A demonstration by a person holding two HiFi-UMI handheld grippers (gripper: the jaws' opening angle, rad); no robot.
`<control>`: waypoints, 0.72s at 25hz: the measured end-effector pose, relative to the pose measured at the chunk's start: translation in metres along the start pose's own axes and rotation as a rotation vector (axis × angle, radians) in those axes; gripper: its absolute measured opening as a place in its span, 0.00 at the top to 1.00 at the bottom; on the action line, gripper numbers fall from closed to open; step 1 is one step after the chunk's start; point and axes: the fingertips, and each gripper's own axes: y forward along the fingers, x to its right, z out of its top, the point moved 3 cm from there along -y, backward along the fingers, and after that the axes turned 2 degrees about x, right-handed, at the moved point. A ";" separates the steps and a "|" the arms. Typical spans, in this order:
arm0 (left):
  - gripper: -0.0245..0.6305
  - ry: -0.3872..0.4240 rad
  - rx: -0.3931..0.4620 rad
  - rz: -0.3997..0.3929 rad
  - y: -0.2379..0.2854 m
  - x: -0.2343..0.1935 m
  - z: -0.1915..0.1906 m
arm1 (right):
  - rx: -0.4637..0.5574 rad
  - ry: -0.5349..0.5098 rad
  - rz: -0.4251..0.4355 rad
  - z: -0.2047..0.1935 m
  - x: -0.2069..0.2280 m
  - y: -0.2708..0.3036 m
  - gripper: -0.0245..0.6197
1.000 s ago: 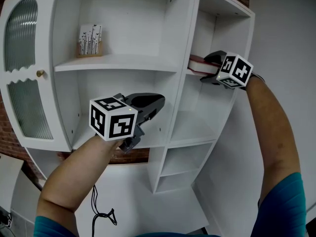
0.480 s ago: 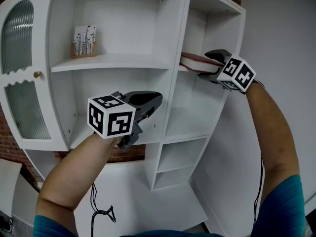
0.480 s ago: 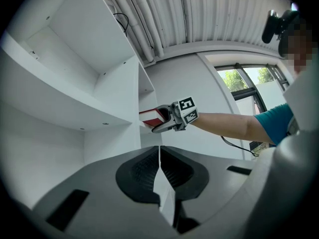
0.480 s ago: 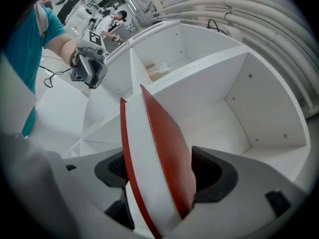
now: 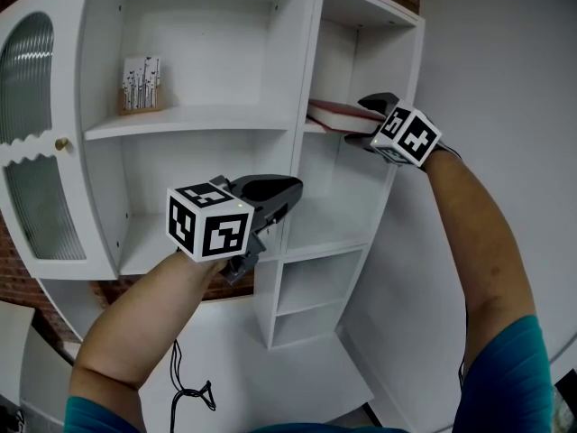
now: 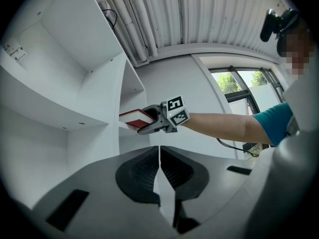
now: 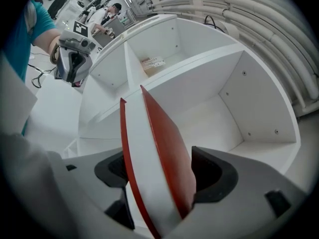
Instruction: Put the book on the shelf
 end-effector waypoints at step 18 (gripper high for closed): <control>0.93 -0.016 -0.007 0.022 -0.005 -0.008 -0.006 | -0.117 -0.204 -0.107 -0.001 -0.003 -0.006 0.48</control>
